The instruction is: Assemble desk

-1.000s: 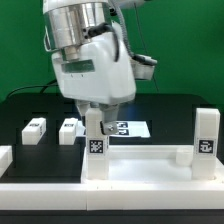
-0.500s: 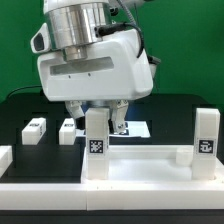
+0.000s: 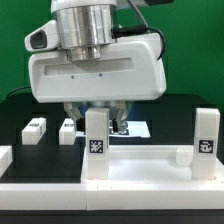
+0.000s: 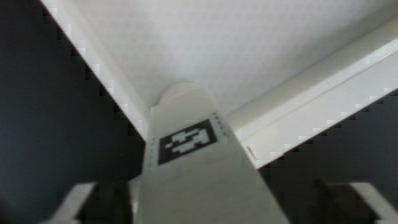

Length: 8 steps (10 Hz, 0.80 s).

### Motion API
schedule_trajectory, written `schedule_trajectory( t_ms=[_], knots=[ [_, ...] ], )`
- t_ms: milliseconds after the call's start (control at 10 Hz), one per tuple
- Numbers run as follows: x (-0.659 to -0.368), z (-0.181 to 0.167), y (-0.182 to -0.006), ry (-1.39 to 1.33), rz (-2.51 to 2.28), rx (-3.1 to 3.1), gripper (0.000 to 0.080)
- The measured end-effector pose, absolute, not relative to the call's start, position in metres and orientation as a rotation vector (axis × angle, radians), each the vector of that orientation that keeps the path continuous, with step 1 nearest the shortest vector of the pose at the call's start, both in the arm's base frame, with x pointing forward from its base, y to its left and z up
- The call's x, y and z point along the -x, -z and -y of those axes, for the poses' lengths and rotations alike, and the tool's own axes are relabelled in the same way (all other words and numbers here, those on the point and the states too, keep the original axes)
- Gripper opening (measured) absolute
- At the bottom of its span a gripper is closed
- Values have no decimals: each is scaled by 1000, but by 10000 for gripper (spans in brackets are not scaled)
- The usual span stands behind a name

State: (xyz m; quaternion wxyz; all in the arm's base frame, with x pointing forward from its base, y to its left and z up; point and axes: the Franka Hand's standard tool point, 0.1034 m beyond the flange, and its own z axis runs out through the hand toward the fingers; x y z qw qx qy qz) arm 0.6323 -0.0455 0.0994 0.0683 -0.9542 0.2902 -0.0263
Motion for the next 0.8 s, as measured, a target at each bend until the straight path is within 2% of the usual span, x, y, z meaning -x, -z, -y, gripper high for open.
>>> schedule_trajectory(
  t_ms=[100,200,800],
  knots=[
    [-632,46,-99,70,-976,2840,354],
    [-631,50,-99,65,-1057,2811,300],
    [-631,46,-99,-62,-2119,2047,294]
  ],
)
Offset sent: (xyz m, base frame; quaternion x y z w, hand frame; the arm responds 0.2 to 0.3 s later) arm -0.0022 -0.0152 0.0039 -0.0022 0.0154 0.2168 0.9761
